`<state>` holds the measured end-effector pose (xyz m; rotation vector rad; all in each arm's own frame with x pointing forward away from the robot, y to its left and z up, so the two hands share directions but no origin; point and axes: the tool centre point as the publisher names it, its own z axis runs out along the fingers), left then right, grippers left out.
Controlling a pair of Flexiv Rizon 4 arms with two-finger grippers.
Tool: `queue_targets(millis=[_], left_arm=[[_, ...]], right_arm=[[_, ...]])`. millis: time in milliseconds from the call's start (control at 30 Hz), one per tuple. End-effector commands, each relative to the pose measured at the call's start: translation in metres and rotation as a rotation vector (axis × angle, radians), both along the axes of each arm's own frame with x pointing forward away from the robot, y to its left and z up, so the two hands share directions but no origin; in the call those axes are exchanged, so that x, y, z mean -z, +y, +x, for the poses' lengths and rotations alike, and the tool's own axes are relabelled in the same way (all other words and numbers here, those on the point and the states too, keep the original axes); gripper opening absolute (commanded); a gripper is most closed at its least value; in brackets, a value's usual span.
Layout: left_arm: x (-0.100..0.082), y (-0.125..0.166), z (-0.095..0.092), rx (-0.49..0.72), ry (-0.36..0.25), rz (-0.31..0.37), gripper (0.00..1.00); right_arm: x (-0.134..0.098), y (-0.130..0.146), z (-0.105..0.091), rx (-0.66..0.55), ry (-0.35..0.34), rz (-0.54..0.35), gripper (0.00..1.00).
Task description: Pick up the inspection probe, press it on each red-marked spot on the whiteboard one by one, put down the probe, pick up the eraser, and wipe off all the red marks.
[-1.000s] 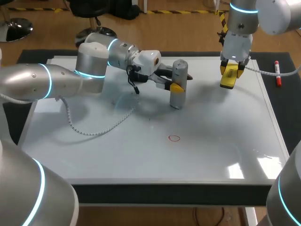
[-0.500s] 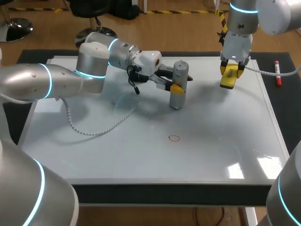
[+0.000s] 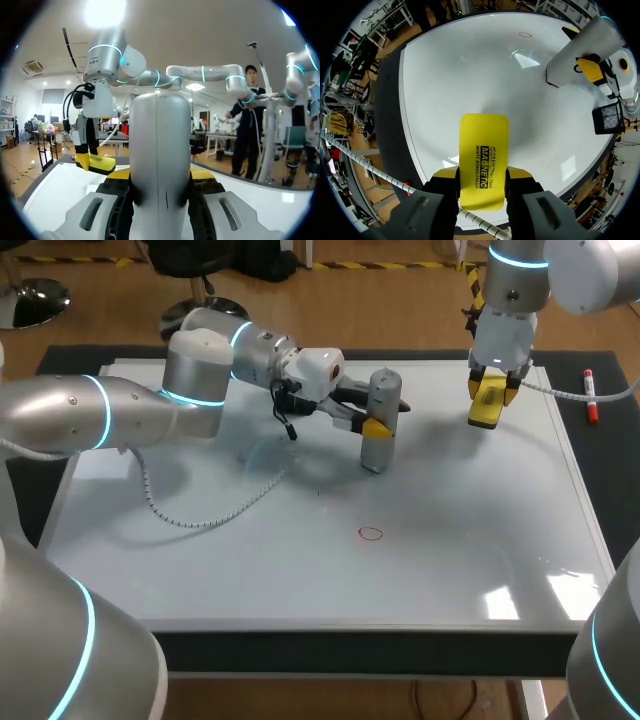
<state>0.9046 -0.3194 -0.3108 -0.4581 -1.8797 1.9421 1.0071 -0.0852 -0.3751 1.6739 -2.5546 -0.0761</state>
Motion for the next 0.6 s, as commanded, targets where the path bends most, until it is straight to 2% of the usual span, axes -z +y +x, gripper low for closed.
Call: queue_targets(millis=[33,467,600], left_arm=[[0.0104,-0.003,0.0015,0.002,0.029,-0.05,0.0],[0.0101,-0.0031,0.0026,0.003,0.027,-0.05,0.0],[0.0036,-0.0022,0.0023,0.003,0.018,-0.056,0.0]], right_arm=[[-0.0011,-0.0006,0.0006,-0.002,0.0,-0.003,0.0],[-0.0011,-0.0006,0.0006,-0.002,0.0,-0.003,0.0],[-0.0011,-0.0006,0.0006,-0.002,0.0,-0.003,0.0]])
